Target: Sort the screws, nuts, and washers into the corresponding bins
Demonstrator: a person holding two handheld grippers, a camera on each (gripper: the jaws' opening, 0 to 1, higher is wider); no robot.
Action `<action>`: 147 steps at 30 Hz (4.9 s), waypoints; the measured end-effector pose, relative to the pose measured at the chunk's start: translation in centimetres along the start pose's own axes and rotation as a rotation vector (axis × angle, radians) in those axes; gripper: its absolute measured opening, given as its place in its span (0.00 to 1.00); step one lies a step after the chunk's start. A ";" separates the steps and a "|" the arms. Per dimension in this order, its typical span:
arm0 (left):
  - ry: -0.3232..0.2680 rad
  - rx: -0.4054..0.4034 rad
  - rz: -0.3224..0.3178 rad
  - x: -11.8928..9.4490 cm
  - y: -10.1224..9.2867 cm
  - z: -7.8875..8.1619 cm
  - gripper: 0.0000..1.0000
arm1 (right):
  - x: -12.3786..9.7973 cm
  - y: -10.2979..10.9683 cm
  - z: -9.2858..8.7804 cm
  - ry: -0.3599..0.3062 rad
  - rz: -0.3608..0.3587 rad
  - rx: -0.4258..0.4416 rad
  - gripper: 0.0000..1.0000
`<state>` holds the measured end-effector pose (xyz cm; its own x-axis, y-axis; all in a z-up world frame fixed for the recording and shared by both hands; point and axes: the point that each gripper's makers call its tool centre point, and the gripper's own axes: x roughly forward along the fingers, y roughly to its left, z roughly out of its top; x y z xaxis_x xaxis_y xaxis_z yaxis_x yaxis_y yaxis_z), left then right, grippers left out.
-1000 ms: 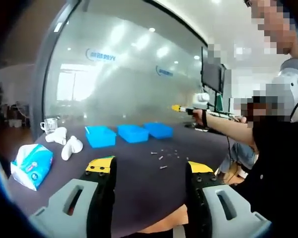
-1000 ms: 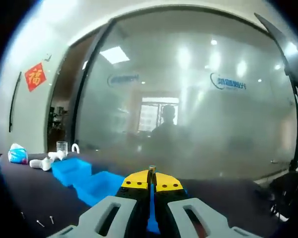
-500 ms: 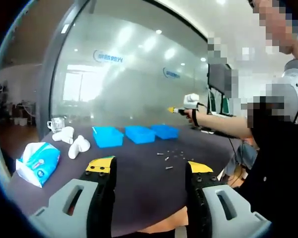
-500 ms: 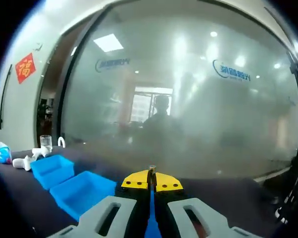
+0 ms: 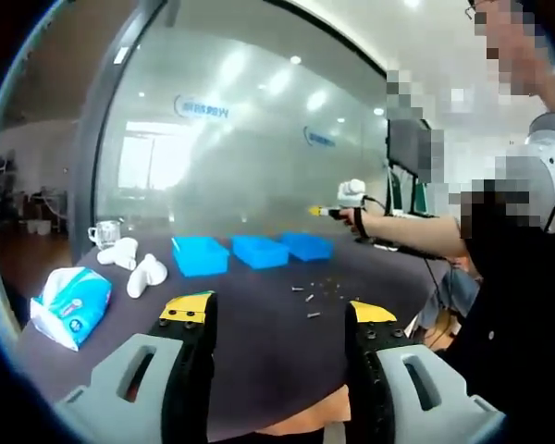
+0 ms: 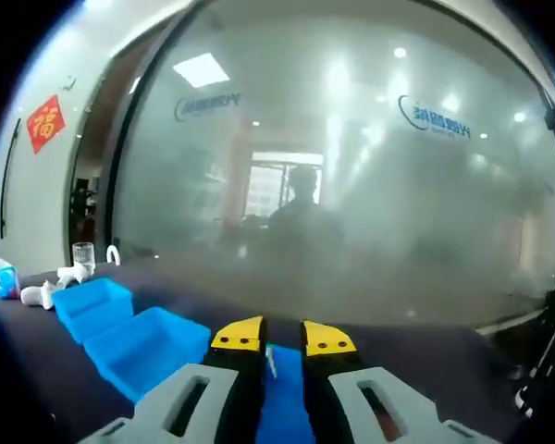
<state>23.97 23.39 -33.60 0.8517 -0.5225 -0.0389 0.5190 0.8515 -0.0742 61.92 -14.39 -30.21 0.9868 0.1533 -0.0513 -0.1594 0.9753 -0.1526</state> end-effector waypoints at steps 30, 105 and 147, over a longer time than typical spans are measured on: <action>0.007 0.009 -0.046 0.8 -1.2 -0.3 0.54 | -11.9 9.9 -0.6 -0.065 0.348 0.023 0.23; 0.034 0.004 -0.106 1.0 -4.2 -2.1 0.54 | -23.5 26.4 -7.2 0.342 1.198 -0.417 0.22; 0.069 -0.001 -0.083 0.3 -4.3 -3.5 0.54 | -22.8 30.8 -13.3 0.736 1.367 -0.749 0.01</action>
<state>21.76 19.39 -36.74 0.7987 -0.5932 -0.1010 0.5877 0.8050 -0.0815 34.12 10.07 -46.85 -0.0487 0.4355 -0.8989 -0.9946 -0.1034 0.0038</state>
